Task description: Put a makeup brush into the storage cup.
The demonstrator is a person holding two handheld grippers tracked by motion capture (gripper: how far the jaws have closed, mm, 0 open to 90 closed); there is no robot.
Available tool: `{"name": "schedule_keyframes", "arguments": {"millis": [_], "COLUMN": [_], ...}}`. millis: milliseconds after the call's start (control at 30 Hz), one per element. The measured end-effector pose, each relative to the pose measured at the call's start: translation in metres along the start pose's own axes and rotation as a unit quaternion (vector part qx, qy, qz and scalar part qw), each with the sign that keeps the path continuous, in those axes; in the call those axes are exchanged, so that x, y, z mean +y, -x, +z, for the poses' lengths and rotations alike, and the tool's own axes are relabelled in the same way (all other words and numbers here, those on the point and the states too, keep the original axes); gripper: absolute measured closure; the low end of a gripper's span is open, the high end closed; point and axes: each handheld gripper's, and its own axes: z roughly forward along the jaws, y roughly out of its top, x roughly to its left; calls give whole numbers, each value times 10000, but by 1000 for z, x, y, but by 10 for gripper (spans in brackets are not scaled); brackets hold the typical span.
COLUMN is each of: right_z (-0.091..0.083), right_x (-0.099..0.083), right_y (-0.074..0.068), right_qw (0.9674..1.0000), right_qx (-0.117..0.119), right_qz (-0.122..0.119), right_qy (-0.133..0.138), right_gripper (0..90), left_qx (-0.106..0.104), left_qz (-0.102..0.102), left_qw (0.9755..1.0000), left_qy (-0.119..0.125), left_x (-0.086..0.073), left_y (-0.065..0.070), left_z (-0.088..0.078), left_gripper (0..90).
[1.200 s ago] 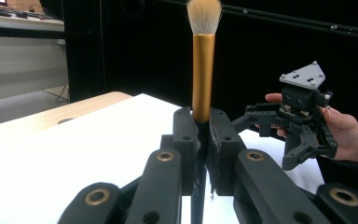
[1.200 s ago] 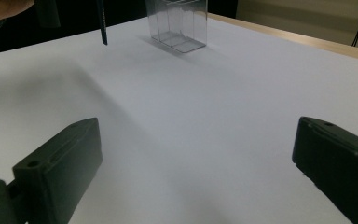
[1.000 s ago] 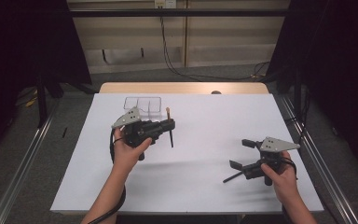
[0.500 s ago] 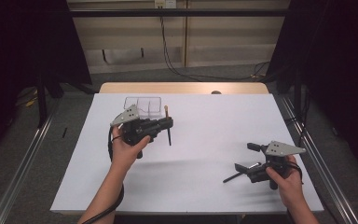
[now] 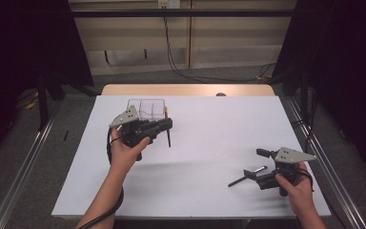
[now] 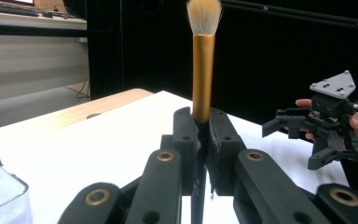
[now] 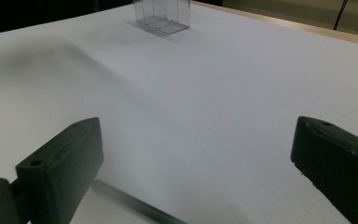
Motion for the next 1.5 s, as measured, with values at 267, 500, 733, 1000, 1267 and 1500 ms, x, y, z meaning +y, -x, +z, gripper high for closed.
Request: {"name": "schedule_keyframes", "arguments": {"millis": [267,500,733,1000,1267,1500], "right_z": [-2,-3,-5,-5,-4,-6], "right_x": [-4,-5,-6,-5,-6,-5], "right_y": [0,-1,0,-1,-1,-1], "right_qw": [10000,10000,10000,10000,9999,9999], "right_qx": [-20,5,11,-2,55,-1], "right_qz": [4,-9,-40,-84,-112,-101], "right_qy": [-54,-31,-23,-13,-46,-3], "right_gripper": [26,27,26,26,28,27], "left_qx": [96,231,358,547,664,778], "left_qz": [-15,-22,-26,-57,-110,-88], "left_qw": [9999,9997,9994,9985,9977,9969], "left_qy": [-46,-45,-10,35,78,57], "left_x": [2,5,10,18,18,23], "left_y": [-8,-14,-22,-33,-38,-43], "left_z": [-2,-1,-3,-6,-7,-5], "left_gripper": [833,834,833,833,833,832]}}
